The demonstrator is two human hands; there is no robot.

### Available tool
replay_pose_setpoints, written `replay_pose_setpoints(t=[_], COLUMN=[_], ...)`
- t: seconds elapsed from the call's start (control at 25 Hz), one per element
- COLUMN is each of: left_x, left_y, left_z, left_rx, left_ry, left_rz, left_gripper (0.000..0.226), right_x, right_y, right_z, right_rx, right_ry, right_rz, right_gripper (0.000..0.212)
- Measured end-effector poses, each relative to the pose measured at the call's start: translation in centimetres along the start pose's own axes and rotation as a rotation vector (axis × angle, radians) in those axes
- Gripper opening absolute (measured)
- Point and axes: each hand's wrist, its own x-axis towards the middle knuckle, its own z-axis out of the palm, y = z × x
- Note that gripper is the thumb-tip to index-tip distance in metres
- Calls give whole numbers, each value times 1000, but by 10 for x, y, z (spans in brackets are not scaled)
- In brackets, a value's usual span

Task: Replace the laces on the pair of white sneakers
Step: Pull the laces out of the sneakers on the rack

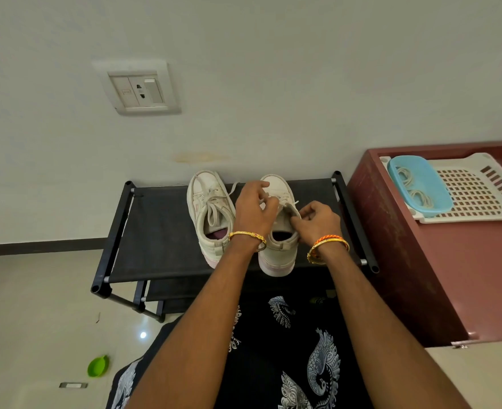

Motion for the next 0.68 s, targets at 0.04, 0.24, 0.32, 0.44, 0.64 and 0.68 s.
replay_pose_setpoints(t=[0.04, 0.24, 0.32, 0.44, 0.64, 0.68], left_x=[0, -2, -1, 2, -1, -5], left_y=[-1, 0, 1, 1, 6, 11], left_z=[-2, -2, 1, 2, -7, -9], left_rx=[-33, -125, -131, -164, -339, -217], left_ry=[31, 141, 160, 193, 245, 240], left_rz=[-55, -248, -357, -463, -427, -357], left_gripper=[24, 17, 12, 10, 2, 13], right_x=[0, -2, -2, 0, 0, -1], right_y=[0, -1, -1, -1, 0, -1], right_z=[0, 1, 1, 0, -1, 2], right_rx=[2, 12, 8, 4, -24, -55], right_ry=[-1, -5, -13, -21, -20, -23], right_rz=[2, 5, 2, 2, -22, -67], right_gripper=[13, 14, 15, 16, 19, 25])
